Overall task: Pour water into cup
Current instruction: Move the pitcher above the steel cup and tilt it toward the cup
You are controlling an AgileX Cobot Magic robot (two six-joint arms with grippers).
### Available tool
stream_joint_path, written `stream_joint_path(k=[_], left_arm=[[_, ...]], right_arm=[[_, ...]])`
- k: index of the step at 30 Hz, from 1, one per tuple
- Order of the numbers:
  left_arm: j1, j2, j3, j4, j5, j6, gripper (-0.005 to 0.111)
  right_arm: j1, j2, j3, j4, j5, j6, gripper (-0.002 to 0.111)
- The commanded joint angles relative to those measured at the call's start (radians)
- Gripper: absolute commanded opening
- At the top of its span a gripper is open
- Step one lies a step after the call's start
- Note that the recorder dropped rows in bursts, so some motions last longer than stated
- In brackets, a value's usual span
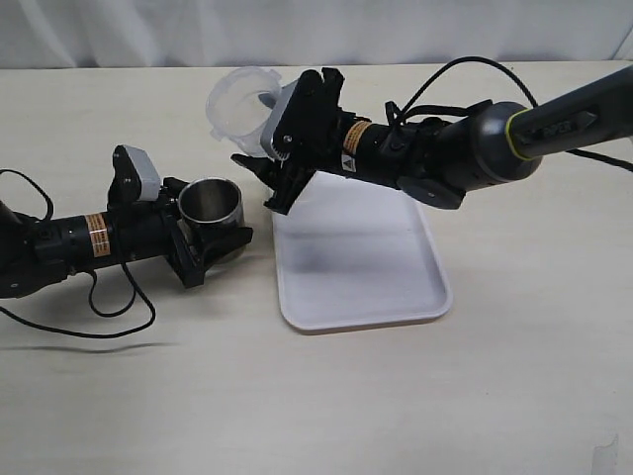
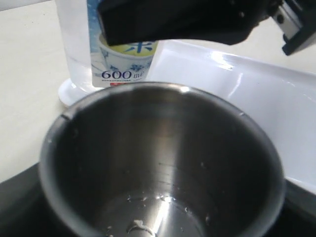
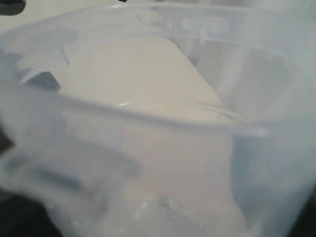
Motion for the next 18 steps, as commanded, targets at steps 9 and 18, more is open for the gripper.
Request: stream_joint_path(k=[9, 18], left_arm=[[-0.012, 0.002, -0.024, 0.02, -0.002, -0.01, 0.0], [-0.031, 0.002, -0.025, 0.016, -0.002, -0.01, 0.0]], right_arm=[[0.0, -0.01, -0.011, 0.003, -0.021, -0.1, 0.004], [0.0, -0.01, -0.011, 0.017, -0.021, -0.237, 0.004]])
